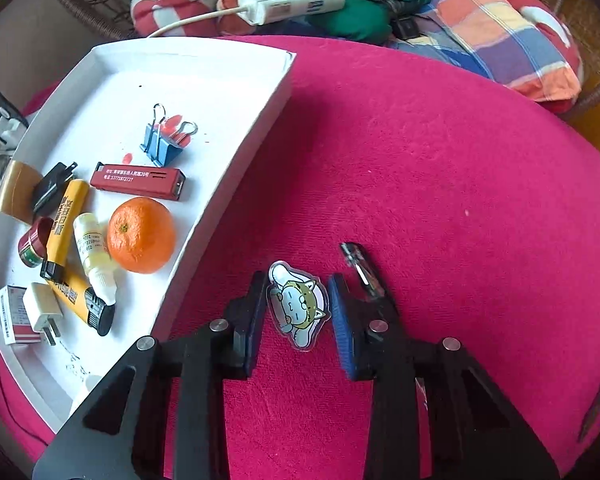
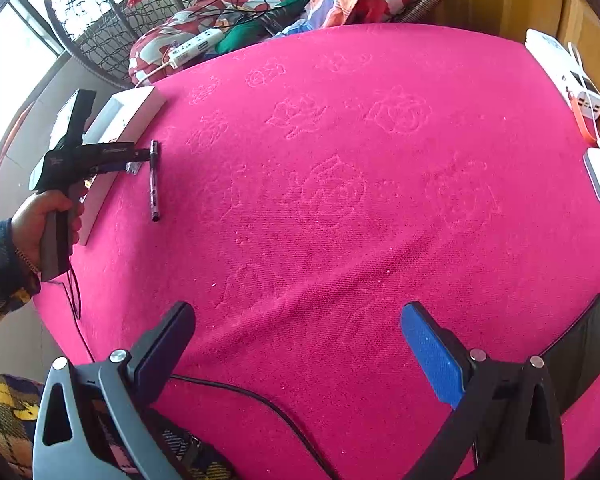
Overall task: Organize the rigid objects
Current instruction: 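Move the left tool to the clear cat badge and grasp it, then grasp the black pen with the right tool while the left tool holds the badge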
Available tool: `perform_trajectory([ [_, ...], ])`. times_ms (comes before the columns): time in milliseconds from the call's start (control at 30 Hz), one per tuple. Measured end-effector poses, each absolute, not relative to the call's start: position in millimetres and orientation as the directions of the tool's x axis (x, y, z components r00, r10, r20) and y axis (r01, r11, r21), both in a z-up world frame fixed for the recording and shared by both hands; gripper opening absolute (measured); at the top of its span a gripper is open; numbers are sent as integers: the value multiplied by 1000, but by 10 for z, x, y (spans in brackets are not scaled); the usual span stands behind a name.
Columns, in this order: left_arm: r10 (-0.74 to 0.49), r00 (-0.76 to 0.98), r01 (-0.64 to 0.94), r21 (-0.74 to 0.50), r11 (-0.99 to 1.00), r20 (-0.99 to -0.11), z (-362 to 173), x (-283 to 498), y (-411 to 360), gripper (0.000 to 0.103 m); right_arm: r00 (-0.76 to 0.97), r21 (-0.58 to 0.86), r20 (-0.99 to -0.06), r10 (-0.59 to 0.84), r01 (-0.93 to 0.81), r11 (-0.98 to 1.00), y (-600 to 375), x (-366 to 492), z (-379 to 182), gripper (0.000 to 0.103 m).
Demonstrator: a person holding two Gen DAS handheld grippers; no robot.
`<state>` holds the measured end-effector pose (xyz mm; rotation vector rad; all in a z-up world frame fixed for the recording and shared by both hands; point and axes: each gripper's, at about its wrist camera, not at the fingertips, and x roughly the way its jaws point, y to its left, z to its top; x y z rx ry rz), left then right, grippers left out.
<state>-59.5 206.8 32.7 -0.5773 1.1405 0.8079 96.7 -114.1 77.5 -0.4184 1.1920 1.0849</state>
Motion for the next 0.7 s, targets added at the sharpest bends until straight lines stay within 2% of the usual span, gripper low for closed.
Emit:
perform_trajectory([
  [133,221,250,-808,-77,585,-943,379,-710,2037,30,-20,223,-888,460,-893,391,-876,862,861,103],
  [333,191,353,-797,-187,575,-916,768,-1107,1870,30,105,33,-899,425,-952,305,-72,580,896,103],
  [500,205,407,-795,-235,559,-890,1129,-1527,1778,30,-52,156,-892,448,-967,199,600,357,758,103],
  [700,235,427,-805,-249,538,-873,1379,-1969,1819,30,-31,100,-901,432,-985,137,1211,-19,536,103],
])
